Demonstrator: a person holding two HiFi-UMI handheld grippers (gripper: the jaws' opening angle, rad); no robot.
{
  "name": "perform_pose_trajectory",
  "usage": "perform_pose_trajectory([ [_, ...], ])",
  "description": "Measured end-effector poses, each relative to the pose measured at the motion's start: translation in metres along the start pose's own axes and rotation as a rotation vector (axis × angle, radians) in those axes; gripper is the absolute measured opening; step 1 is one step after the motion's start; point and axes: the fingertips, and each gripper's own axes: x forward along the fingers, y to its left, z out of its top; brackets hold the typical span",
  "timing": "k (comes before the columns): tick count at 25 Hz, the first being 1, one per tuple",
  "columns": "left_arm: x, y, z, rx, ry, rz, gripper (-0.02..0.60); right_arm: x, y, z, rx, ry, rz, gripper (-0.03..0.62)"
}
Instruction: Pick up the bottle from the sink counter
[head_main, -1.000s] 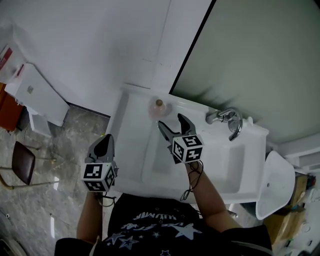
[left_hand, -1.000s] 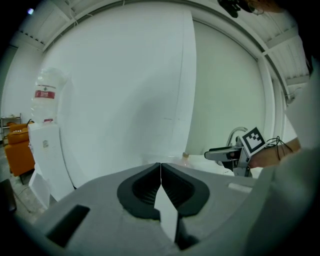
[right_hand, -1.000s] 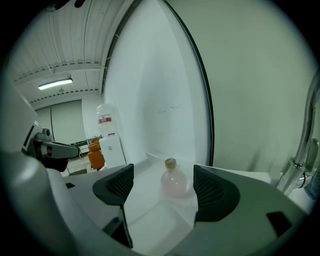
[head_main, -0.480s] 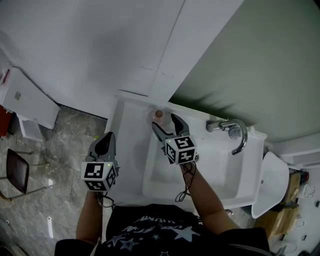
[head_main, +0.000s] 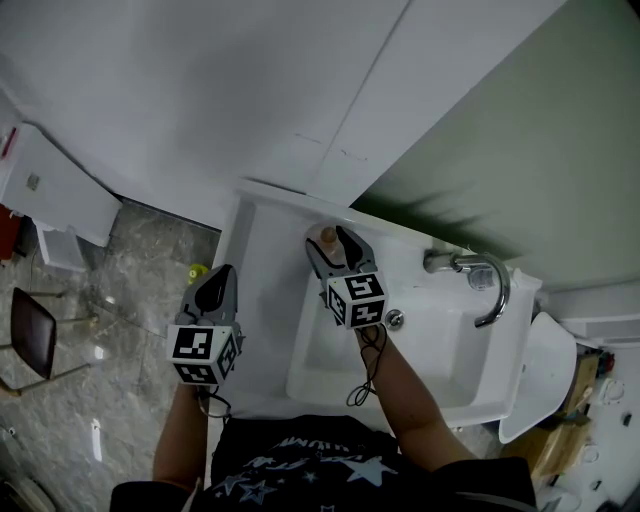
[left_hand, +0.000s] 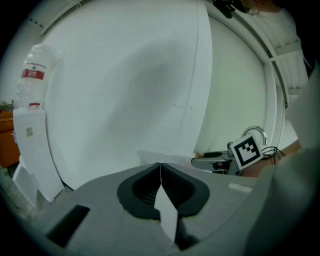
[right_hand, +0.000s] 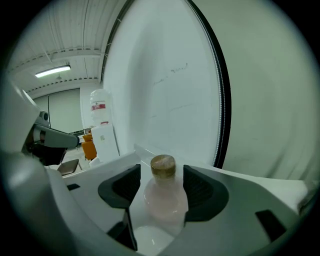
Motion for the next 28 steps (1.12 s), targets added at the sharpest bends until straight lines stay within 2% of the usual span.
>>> perform_pose_trajectory([
  [10,0.005,0.002,-0.007,0.002,0.027,-0.008,0.02,0.011,-0.005,0.0,-0.017,-0.021,-0.041,0.201],
  [15,0.004,0.001,-0.008,0.004,0.03,-0.01,0.02,0.013,-0.002,0.003,-0.096,-0.033,-0.048,0.17],
  [18,0.002,-0.003,-0.009,0.007,0.032,-0.012,0.02,0.012,-0.002,0.004,-0.094,-0.033,-0.049,0.14],
  [28,-0.014,-0.009,0.002,0.038,0.01,-0.005,0.02,-0.006,0.016,0.032,-0.102,-0.088,0.0,0.139],
])
